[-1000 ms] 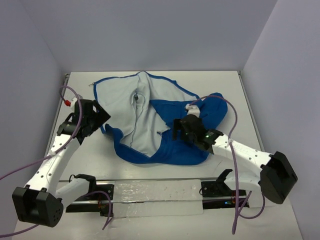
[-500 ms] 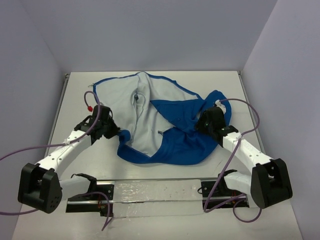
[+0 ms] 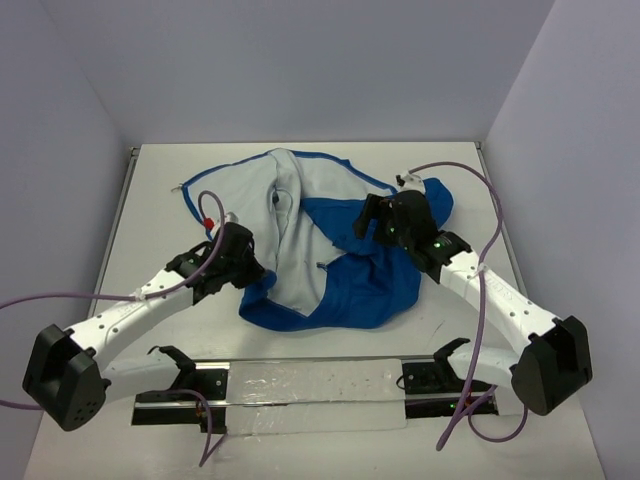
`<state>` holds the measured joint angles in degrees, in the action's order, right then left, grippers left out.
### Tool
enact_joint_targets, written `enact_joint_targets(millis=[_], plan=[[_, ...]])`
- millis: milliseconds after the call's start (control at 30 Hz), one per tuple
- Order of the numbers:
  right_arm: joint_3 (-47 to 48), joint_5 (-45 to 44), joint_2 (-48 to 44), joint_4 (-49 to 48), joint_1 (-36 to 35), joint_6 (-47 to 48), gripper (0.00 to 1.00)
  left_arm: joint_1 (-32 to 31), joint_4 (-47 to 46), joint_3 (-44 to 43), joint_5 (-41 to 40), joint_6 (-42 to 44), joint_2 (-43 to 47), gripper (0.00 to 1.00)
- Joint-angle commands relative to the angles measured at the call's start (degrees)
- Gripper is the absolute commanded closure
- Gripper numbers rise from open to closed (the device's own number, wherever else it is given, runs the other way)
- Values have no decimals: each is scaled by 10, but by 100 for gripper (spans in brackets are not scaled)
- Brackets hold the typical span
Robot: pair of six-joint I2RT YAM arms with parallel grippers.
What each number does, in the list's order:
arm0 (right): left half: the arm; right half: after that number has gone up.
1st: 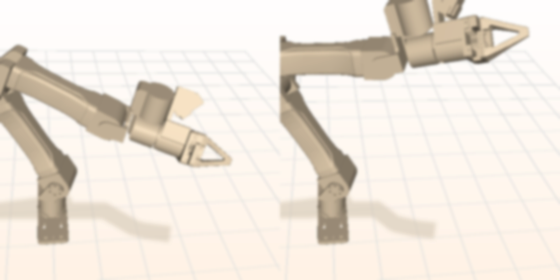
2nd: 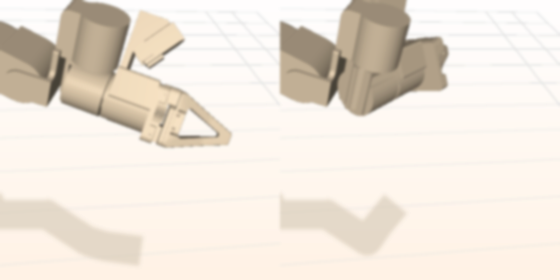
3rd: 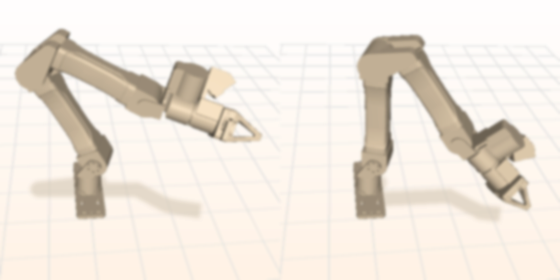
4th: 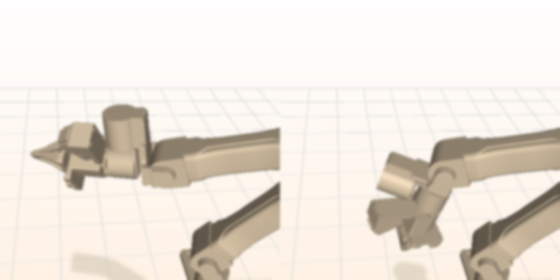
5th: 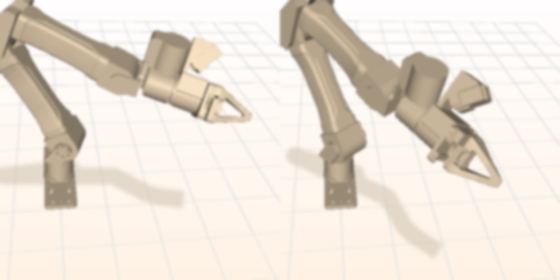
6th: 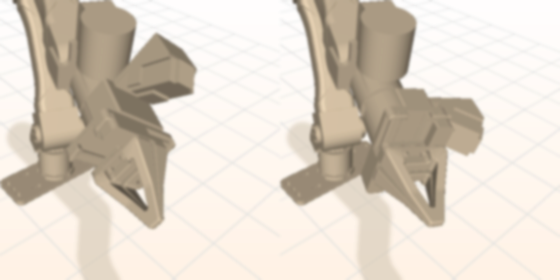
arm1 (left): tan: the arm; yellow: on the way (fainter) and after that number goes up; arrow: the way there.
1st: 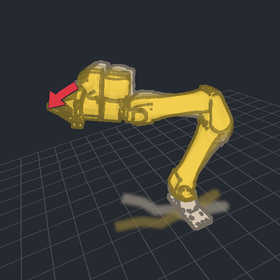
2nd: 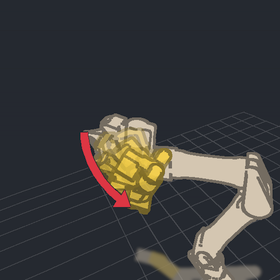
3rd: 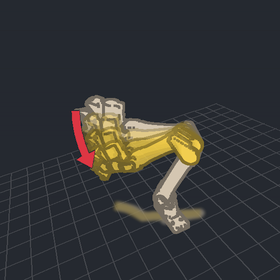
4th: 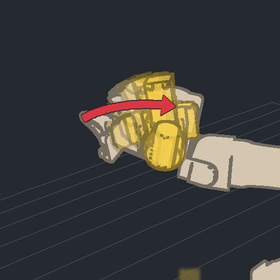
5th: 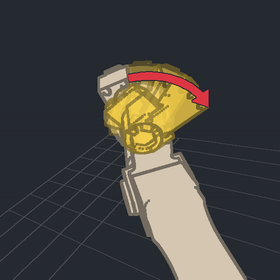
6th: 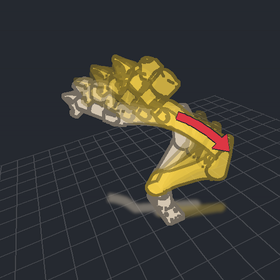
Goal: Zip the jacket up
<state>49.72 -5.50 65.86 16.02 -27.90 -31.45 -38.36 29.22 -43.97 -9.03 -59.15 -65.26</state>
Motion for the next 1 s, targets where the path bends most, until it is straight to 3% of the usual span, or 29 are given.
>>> enact_joint_targets(millis=[0,133,167,233,367,500,633,733,967], plan=[[47,-50,19,9,-27,19,6,-10,24,-8,-47,-40,48,100],[50,-75,7,10,-29,17,5,-10,118,-19,-128,-89,60,100],[50,-91,3,13,-29,17,5,-10,211,-24,-203,-198,74,100],[46,-121,-6,18,-25,0,5,-9,263,-7,-259,-309,116,100],[26,-157,-51,6,-22,-26,5,-9,303,48,-309,-463,214,100],[27,-146,-106,9,-22,-20,8,-9,311,63,-352,-501,271,100],[39,-156,-132,30,-22,4,8,-8,334,32,-401,-493,252,100],[46,-154,-124,50,-21,23,7,-6,331,-13,-432,-441,215,100],[28,-60,-71,41,-33,35,7,-3,208,-76,-425,-200,123,100]])
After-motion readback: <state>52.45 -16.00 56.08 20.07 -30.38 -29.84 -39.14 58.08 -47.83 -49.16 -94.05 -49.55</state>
